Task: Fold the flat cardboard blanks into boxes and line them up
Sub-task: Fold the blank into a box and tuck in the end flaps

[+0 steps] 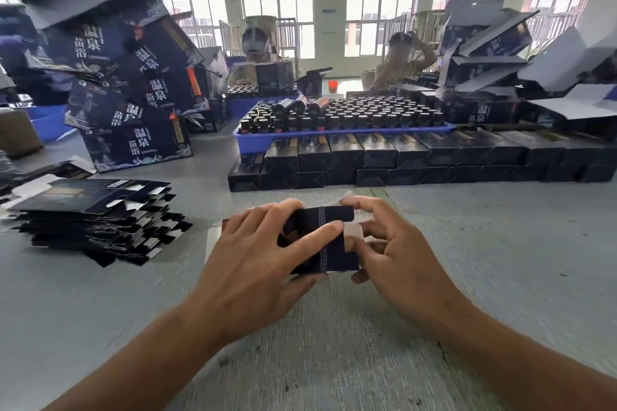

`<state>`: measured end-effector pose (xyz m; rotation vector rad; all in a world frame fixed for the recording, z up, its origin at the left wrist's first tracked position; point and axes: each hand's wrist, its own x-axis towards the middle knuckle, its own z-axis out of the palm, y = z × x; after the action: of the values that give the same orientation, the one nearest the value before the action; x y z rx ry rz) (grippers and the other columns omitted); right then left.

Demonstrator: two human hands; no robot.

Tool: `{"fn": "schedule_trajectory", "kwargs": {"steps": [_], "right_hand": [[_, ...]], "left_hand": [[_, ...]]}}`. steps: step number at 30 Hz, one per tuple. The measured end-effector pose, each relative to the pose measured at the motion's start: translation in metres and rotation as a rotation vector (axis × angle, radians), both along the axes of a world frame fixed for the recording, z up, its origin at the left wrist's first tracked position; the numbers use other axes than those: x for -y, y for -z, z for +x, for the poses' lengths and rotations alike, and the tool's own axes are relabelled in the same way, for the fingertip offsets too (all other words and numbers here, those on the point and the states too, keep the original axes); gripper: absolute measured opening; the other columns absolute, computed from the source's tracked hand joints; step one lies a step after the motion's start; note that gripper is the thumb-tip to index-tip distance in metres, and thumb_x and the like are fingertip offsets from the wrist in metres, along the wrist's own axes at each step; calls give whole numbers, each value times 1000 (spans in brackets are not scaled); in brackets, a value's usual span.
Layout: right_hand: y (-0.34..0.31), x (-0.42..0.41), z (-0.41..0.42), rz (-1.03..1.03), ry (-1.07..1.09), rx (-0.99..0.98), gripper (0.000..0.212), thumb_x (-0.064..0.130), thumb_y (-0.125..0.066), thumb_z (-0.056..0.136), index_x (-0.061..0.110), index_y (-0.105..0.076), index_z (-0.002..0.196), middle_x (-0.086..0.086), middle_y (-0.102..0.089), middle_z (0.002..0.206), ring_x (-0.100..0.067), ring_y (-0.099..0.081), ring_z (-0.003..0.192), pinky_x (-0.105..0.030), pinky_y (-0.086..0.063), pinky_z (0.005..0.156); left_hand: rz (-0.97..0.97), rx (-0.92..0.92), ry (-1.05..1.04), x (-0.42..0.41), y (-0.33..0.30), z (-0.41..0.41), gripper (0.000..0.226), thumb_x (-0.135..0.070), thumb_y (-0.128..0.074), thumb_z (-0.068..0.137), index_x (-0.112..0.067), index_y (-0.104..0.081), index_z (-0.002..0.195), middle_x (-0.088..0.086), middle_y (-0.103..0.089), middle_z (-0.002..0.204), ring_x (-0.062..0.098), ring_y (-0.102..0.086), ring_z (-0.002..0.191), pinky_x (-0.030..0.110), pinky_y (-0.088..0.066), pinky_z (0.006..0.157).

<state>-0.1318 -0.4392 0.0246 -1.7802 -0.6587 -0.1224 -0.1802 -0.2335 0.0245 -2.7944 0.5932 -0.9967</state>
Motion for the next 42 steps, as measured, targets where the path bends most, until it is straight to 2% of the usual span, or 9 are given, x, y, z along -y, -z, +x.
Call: {"fn": "schedule_trajectory", "kwargs": {"steps": [5,15,18,20,26,30,35,38,42], "right_hand": [[-2,1,-3,-16,28,62,50,15,-61,99,48,-50,136,2,-70,111,-4,-73,84,-20,-58,60],[-1,-2,-8,-96,59,234,61,18,-60,99,59,-38,140,20,-66,97,-5,-72,79,-20,-60,63],[-1,-1,-9,-102,71,235,61,20,-60,99,59,-36,140,19,-67,98,-5,-72,80,-22,-61,66],[-2,-1,-8,-82,76,234,61,19,-61,99,55,-37,142,17,-68,101,-2,-72,80,-18,-60,66],[-2,-1,-10,-12,100,219,64,19,-64,97,51,-29,141,11,-71,102,-2,-73,79,-18,-60,69],[-1,1,-10,-64,102,259,55,19,-64,97,52,-41,135,12,-69,101,2,-72,78,-13,-57,66],[-1,-1,-10,-128,124,329,33,15,-63,98,30,-62,128,27,-63,98,6,-69,82,-6,-52,67],[-2,0,-11,-166,126,355,33,13,-61,99,25,-65,129,30,-60,104,5,-68,81,-9,-53,72],[-3,0,-11,-224,104,337,31,22,-55,102,26,-64,132,26,-61,106,5,-68,84,-12,-53,77]], "left_hand": [[-6,9,14,2,-4,-3,60,-56,-48,94,-37,-34,149,17,-53,135,33,-57,114,48,-50,90],[-135,20,56,-3,-4,-6,67,-50,-67,84,-31,-45,145,16,-51,135,33,-58,114,48,-55,87],[-110,38,55,-3,-4,-5,65,-50,-66,84,-30,-47,143,16,-52,136,34,-56,117,50,-52,92],[-92,63,44,-3,-3,-4,63,-48,-68,82,-29,-49,140,16,-53,137,35,-55,120,50,-47,96],[-125,92,85,-2,-2,-3,63,-38,-76,77,-27,-51,134,14,-48,149,34,-51,131,48,-49,93],[-139,95,101,-2,-2,-3,63,-35,-75,77,-27,-52,135,12,-49,149,33,-51,132,47,-51,90],[-138,122,112,-2,-1,-3,58,-33,-75,77,-25,-51,129,14,-52,146,35,-54,130,43,-51,90],[-139,125,115,-1,0,-2,61,-33,-76,78,-23,-49,131,15,-53,146,35,-54,130,42,-52,88],[-104,130,98,-3,1,-1,55,-40,-57,89,-28,-45,142,14,-50,147,35,-52,132,44,-53,87]]}}
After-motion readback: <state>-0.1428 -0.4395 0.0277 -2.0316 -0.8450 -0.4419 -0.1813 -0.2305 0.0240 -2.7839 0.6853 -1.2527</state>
